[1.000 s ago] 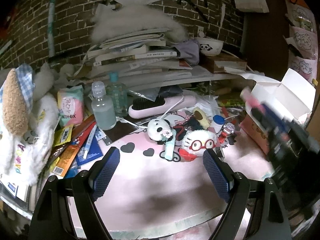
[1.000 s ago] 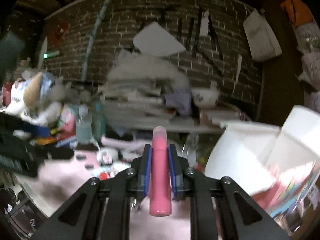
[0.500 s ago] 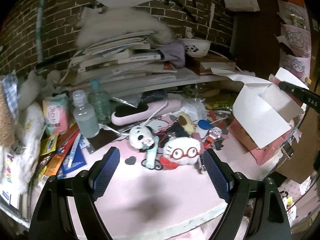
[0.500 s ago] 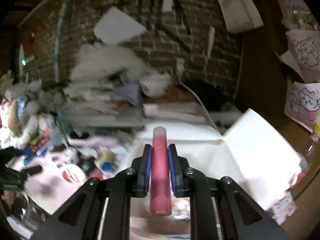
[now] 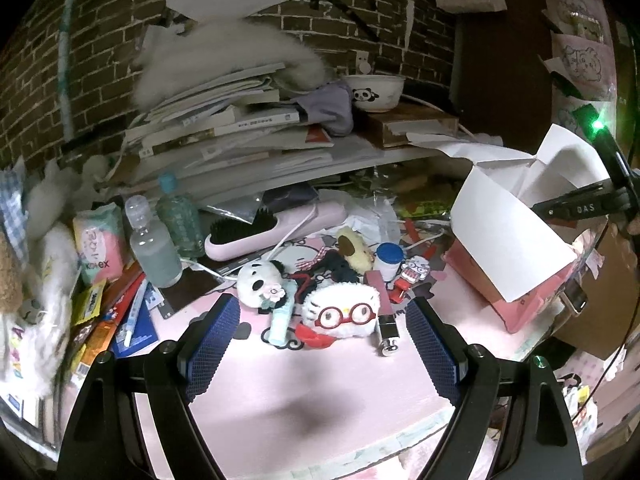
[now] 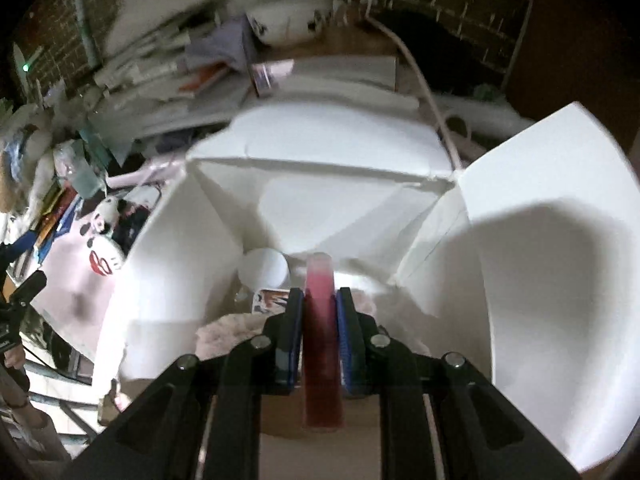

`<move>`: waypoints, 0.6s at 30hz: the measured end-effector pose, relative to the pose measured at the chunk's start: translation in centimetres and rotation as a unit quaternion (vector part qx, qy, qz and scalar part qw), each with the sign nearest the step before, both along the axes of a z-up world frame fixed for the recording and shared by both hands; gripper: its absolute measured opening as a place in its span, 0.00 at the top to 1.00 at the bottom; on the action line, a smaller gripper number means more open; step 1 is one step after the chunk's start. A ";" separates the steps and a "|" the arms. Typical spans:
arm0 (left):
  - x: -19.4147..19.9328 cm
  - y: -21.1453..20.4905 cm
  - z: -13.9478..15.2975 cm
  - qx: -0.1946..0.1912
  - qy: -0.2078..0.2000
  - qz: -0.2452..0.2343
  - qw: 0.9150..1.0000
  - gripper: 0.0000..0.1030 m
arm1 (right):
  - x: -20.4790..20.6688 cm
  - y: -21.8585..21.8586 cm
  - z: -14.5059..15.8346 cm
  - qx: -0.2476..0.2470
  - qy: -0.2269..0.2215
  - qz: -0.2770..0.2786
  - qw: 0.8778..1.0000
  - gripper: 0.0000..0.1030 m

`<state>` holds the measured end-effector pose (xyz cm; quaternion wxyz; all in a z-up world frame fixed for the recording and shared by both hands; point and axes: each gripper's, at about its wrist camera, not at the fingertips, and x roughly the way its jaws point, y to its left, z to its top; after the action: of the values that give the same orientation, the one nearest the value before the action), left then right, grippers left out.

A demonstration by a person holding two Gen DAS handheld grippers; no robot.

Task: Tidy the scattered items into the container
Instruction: 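Carry the pink tube in the right gripper into the box and release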

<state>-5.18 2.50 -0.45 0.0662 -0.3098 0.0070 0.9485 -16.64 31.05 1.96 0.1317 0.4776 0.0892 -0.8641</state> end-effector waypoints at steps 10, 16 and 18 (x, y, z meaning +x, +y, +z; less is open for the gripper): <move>0.0 0.0 -0.2 -0.002 -0.002 0.000 1.000 0.19 | -0.4 -1.0 -0.3 0.014 -0.020 0.007 1.000 0.65; -0.6 -0.6 -1.6 -0.002 -0.017 0.008 1.000 0.19 | 0.8 -1.0 1.1 -0.015 0.016 0.002 1.000 0.56; -0.8 -0.7 -2.0 0.002 -0.021 0.007 1.000 0.19 | 1.8 -1.2 2.1 -0.035 0.046 0.005 0.998 0.46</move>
<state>-5.93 1.81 -2.48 0.0602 -0.3299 0.0010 0.9421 -14.80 29.87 4.07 0.1483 0.4321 0.0677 -0.8870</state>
